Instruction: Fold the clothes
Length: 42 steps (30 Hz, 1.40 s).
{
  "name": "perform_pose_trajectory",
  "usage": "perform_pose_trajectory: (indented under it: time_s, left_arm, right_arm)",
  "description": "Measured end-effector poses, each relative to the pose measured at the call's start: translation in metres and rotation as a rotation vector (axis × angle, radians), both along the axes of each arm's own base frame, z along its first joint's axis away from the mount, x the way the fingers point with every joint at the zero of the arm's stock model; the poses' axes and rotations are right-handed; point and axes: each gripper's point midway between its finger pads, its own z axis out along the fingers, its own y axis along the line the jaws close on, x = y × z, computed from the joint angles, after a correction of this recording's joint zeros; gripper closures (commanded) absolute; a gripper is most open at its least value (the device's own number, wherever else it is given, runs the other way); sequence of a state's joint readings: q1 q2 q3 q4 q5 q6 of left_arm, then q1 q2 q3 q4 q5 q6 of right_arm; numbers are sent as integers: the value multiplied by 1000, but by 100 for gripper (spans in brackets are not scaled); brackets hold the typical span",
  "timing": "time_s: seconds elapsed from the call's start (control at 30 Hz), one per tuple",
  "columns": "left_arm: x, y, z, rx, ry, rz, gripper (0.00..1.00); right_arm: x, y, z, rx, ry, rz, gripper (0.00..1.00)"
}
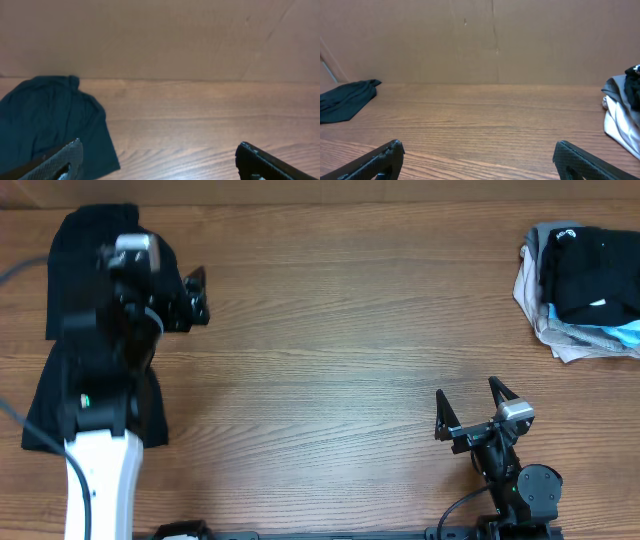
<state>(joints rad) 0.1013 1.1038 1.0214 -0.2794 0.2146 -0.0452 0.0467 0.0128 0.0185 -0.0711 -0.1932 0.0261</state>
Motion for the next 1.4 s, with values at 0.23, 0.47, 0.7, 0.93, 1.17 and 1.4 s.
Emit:
perform_pose_trajectory:
  time_s: [0.23,0.47,0.7,0.93,1.17,1.4]
  left_arm:
    - [-56,-4,-14,18,-208,-4,0]
    - [-91,-9,-61,22,-271,-3,0]
    - [-112,-9,-87,9,-312,12,0]
    - [-124,-9,-95,11,-388,20,0]
    - [-126,-9,-113,12,-405,24,0]
    - [-130,-7,-113,14,-412,36,0]
  right_arm:
    - [0,0,0,0,1,0,0]
    - [0,0,0,0,0,0,0]
    - [0,0,0,0,0,-1,0]
    - [0,0,0,0,0,-1,0]
    - [0,0,0,0,0,-1,0]
    - [0,0,0,0,0,0,0]
